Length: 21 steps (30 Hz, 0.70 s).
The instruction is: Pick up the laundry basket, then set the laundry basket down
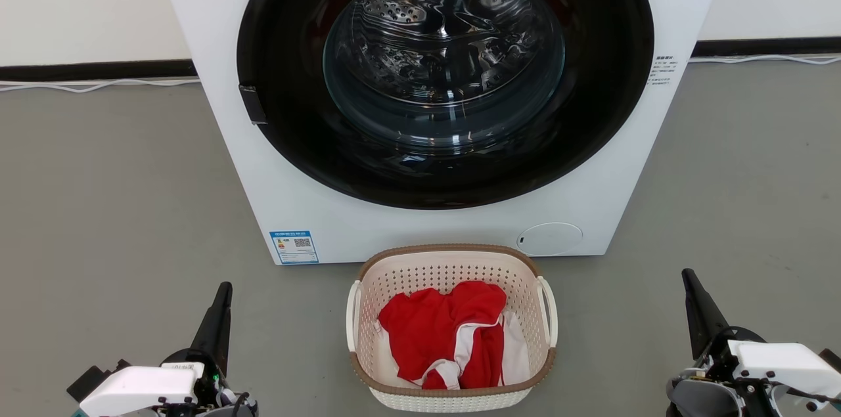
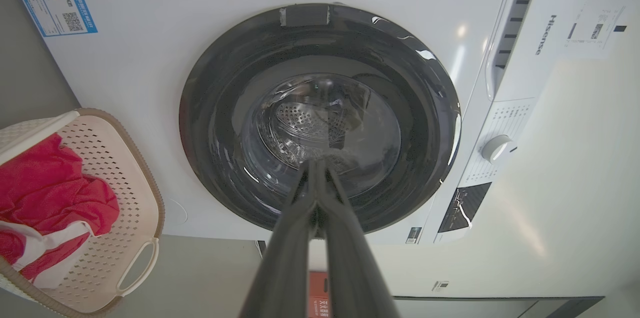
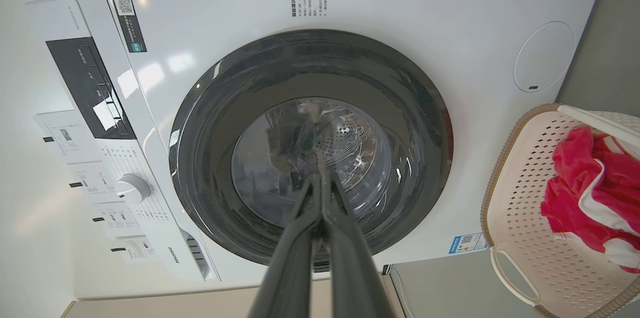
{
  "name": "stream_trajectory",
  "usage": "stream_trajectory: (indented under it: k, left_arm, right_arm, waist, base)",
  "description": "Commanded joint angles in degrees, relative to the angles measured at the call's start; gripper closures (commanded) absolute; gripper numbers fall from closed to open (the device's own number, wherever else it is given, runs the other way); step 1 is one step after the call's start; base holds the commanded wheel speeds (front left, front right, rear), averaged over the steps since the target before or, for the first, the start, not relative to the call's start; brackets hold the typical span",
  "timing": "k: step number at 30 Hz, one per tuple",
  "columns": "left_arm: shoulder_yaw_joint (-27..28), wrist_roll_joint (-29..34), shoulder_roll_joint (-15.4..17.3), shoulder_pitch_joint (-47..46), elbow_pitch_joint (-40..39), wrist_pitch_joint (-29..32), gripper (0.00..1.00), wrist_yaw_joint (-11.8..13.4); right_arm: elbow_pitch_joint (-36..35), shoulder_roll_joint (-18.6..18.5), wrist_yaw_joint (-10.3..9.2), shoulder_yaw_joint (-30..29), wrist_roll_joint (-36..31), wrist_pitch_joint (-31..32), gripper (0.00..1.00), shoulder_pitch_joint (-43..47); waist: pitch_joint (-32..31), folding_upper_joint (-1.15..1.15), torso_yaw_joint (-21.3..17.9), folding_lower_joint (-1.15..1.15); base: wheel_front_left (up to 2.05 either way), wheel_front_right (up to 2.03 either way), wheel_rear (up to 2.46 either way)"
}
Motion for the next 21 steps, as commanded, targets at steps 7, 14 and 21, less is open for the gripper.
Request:
stream_trajectory:
  k: [7,14,21]
  left_arm:
    - [1.76,-0.28,0.6,-3.23,-1.65,0.36,1.0,-0.41]
    - [1.76,-0.28,0.6,-3.23,-1.65,0.36,1.0,-0.41]
    - [1.76,-0.28,0.6,-3.23,-1.65,0.36,1.0,-0.41]
  right_arm:
    - [-1.76,-0.2,0.41,1.04,0.39,0.43,1.0,-2.27]
    - [-1.76,-0.2,0.41,1.04,0.39,0.43,1.0,-2.27]
    - [-1.76,-0.2,0.41,1.04,0.39,0.43,1.0,-2.27]
  waist:
    - [0.0,0.0,0.0,0.0]
    - [0.0,0.0,0.0,0.0]
    - [0.0,0.0,0.0,0.0]
  base:
    - [0.0,0.0,0.0]
    - [0.0,0.0,0.0]
    - [0.0,0.0,0.0]
